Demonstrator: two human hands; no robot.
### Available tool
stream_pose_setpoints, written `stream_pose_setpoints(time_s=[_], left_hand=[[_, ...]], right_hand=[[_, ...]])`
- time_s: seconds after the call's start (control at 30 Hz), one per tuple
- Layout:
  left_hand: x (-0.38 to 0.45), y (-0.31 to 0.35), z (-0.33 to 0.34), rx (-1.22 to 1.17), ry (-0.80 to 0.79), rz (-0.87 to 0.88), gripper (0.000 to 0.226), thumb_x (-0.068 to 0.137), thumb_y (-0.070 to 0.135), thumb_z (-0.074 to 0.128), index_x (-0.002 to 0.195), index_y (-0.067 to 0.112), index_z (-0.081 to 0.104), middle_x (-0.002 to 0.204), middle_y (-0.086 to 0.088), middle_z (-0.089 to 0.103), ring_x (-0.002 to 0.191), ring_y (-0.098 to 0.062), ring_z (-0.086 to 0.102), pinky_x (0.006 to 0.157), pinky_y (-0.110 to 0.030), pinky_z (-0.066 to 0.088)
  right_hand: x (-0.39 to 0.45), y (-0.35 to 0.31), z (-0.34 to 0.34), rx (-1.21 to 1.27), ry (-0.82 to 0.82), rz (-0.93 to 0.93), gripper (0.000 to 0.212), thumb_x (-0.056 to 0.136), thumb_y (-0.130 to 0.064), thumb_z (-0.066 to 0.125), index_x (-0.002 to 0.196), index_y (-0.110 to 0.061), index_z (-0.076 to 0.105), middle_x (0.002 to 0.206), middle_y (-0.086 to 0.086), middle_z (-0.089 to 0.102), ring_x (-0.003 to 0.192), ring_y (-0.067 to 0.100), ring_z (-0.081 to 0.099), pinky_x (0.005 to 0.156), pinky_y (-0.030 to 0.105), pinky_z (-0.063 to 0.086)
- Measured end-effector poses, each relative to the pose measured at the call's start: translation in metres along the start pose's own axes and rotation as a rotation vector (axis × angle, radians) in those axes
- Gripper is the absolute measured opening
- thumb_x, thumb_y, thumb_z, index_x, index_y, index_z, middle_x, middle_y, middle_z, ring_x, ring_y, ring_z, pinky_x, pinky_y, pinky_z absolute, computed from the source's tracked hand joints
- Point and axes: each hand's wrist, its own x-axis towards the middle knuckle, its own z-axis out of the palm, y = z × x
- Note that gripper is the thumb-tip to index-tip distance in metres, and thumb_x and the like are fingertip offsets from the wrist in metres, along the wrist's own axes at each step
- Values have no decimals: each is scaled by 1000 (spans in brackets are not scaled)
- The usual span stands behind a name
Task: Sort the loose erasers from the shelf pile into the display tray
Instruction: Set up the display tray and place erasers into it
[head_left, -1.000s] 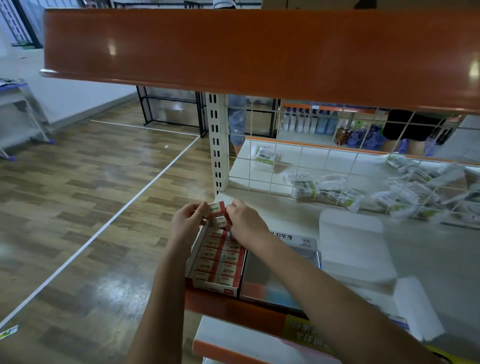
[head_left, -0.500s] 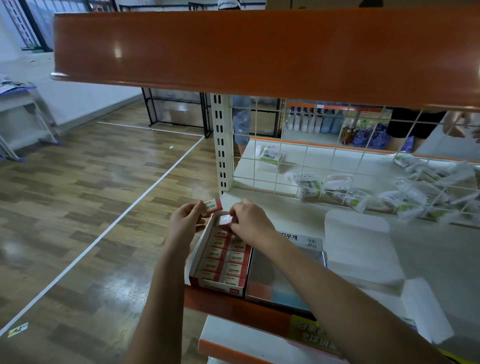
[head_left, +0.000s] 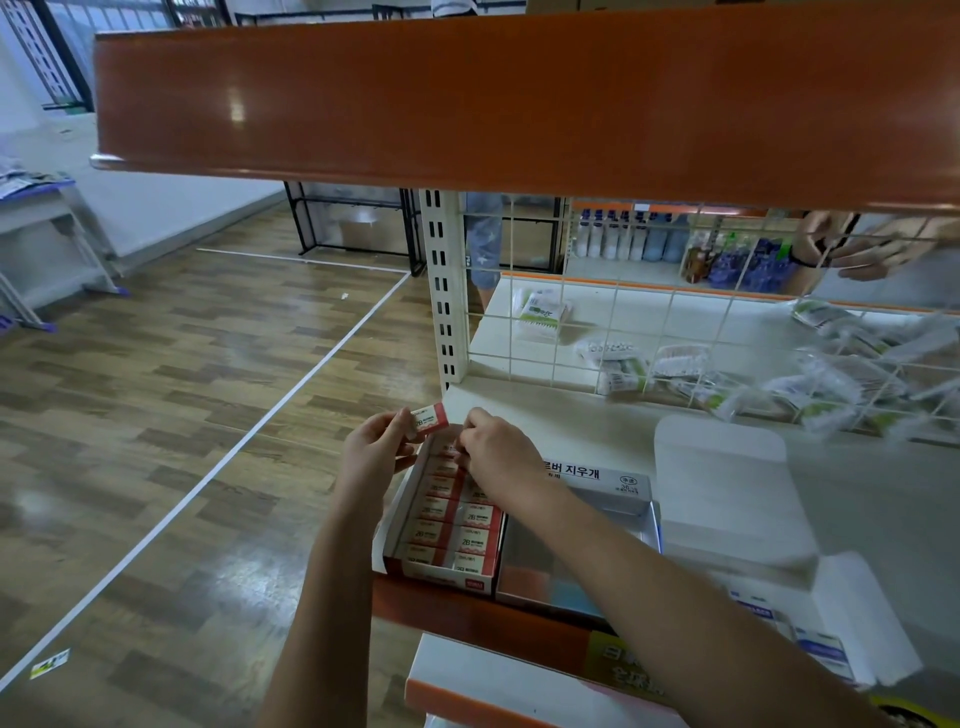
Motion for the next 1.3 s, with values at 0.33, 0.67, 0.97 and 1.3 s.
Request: stream_pose_setpoints(time_s=[0.33, 0.67, 0.97, 1.3], left_hand=[[8, 3, -4, 417, -34, 202, 15, 92, 28, 56, 97, 17, 65, 82, 4, 67, 67, -5, 57, 58, -17, 39], [9, 10, 35, 963, -303, 316, 16, 89, 28, 61, 102, 19, 63, 97, 4, 67, 81, -5, 61, 60, -12, 42], [7, 3, 49, 1069, -180, 389, 11, 87, 28, 63, 86, 18, 60, 80, 6, 61, 70, -8, 58, 61, -21, 49], [0, -6, 58, 1140, -75, 471, 9, 88, 27, 60, 91, 19, 62, 87, 2, 67, 75, -16, 60, 59, -29, 50]], right_hand=[[2, 8, -28, 86, 11, 35, 24, 94, -8, 44, 105, -4, 65, 101, 8, 56, 90, 23, 57, 83, 35, 50], [-5, 42, -50, 69, -101, 207, 19, 90, -17, 58, 106, -14, 67, 105, 5, 67, 93, 20, 61, 83, 33, 51], [-9, 43, -46, 169, -77, 231, 15, 90, -16, 58, 101, -11, 67, 102, 6, 66, 91, 19, 61, 83, 32, 51], [-14, 45, -47, 213, -85, 238, 15, 89, -14, 58, 101, -11, 68, 103, 7, 66, 92, 21, 61, 83, 32, 50]])
